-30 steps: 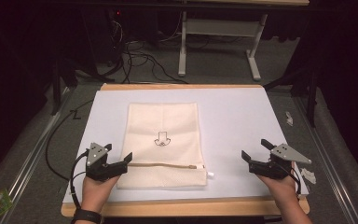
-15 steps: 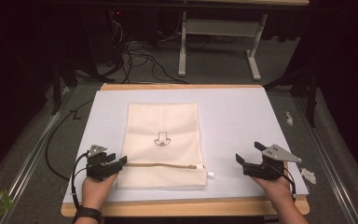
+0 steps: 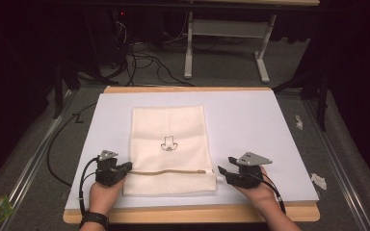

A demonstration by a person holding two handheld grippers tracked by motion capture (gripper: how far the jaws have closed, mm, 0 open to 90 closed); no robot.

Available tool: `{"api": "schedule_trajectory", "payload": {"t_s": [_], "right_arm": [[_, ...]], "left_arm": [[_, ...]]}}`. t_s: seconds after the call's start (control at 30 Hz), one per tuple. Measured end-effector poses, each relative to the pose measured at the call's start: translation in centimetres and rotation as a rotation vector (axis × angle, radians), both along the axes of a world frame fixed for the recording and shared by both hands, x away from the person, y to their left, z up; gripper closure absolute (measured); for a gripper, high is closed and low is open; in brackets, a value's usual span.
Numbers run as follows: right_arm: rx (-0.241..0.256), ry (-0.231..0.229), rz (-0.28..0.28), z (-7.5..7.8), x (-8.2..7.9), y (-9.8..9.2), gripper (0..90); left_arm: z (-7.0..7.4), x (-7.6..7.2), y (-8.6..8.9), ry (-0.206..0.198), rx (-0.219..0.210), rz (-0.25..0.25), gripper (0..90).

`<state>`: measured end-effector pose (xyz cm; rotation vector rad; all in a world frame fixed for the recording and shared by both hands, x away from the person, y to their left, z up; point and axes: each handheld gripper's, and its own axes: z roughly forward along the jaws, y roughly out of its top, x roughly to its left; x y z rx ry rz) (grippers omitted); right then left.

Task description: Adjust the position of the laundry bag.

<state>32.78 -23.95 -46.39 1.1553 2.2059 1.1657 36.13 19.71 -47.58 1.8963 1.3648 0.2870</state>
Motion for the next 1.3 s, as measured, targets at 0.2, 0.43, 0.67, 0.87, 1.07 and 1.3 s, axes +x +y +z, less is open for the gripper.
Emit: {"api": "schedule_trajectory", "payload": {"t_s": [0.2, 0.43, 0.67, 0.87, 1.07, 1.3], "right_arm": [[-0.007, 0.060, -0.035, -0.4, 3.3, 3.1, 50.1], [-0.091, 0.123, -0.051, -1.3, 5.9, 6.3, 55.2], [-0.149, 0.092, -0.051, -1.3, 5.6, 5.9, 87.9], [-0.135, 0.074, -0.075, -1.0, 5.2, 3.3, 89.3], [-0.145, 0.076, -0.136, -0.4, 4.5, -1.4, 89.2], [-0.089, 0.090, -0.228, -0.7, 3.4, -6.7, 87.0]], "left_arm": [[0.1, -0.2, -0.5, -0.019, 0.033, -0.013, 86.5], [0.1, -0.5, -0.7, -0.037, 0.054, -0.030, 86.6], [0.0, -0.5, -1.4, -0.049, 0.073, -0.038, 86.9], [0.1, -0.2, -4.0, -0.046, 0.056, -0.082, 87.0], [0.3, 0.8, -8.9, -0.071, 0.087, -0.169, 87.0], [0.4, 1.2, -12.8, -0.092, 0.100, -0.231, 86.8]]}}
